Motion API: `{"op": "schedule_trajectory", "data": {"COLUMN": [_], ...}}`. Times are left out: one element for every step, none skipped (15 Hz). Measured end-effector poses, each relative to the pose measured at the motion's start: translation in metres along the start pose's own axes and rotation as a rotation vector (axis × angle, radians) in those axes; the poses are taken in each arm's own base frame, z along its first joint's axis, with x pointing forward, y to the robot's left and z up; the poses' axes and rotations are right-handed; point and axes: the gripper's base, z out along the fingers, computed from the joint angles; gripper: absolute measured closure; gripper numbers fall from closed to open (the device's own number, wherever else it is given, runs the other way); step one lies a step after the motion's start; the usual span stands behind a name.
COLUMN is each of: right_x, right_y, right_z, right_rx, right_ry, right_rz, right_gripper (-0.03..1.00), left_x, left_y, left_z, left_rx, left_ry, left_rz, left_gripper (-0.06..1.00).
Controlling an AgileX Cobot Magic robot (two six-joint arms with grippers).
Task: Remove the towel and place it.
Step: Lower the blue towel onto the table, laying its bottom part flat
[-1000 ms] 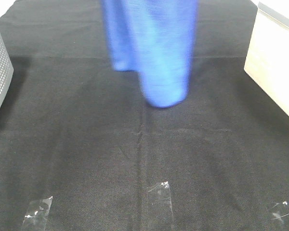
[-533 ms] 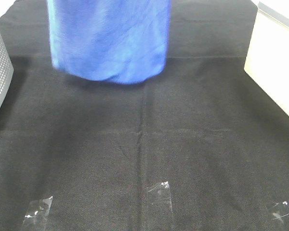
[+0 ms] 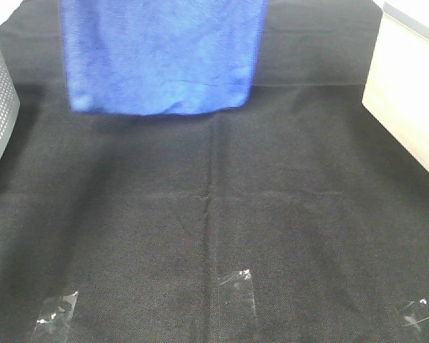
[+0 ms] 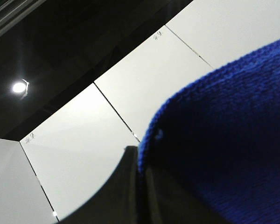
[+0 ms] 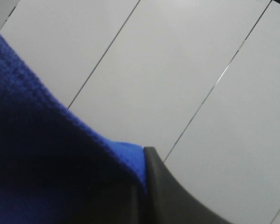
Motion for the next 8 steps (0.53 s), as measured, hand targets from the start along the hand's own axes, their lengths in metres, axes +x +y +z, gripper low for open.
{"op": "schedule_trajectory", "data": {"right_x": [0.006, 0.012, 0.020, 0.026, 0.031, 0.035, 0.036, 0.036], "right_y": [0.001, 0.003, 0.004, 0.006, 0.007, 0.007, 0.008, 0.008], "right_z": [0.002, 0.004, 0.006, 0.007, 0.008, 0.009, 0.009, 0.009], "right_rx": [0.003, 0.005, 0.006, 0.003, -0.001, -0.002, -0.004, -0.004], "right_ry": [-0.009, -0.013, -0.007, 0.002, 0.016, 0.033, 0.037, 0.037], "right_rz": [0.003, 0.001, 0.005, 0.007, 0.012, 0.012, 0.015, 0.019], "right_gripper": [0.96, 0.96, 0.96, 0.96, 0.96, 0.96, 0.96, 0.96], "left_x": [0.005, 0.014, 0.019, 0.024, 0.029, 0.033, 0.037, 0.038], "left_y": [-0.005, -0.014, -0.019, -0.024, -0.030, -0.034, -0.037, -0.039], "left_z": [0.003, 0.003, 0.004, 0.004, 0.003, 0.002, 0.000, 0.000], "left_rx": [-0.004, 0.005, 0.009, 0.020, 0.032, 0.041, 0.048, 0.053], "left_ry": [-0.002, 0.008, 0.014, 0.026, 0.039, 0.049, 0.056, 0.060], "left_rz": [0.001, -0.002, -0.008, -0.020, -0.029, -0.031, -0.032, -0.032], "left_gripper": [0.94, 0.94, 0.94, 0.94, 0.94, 0.94, 0.94, 0.94]}}
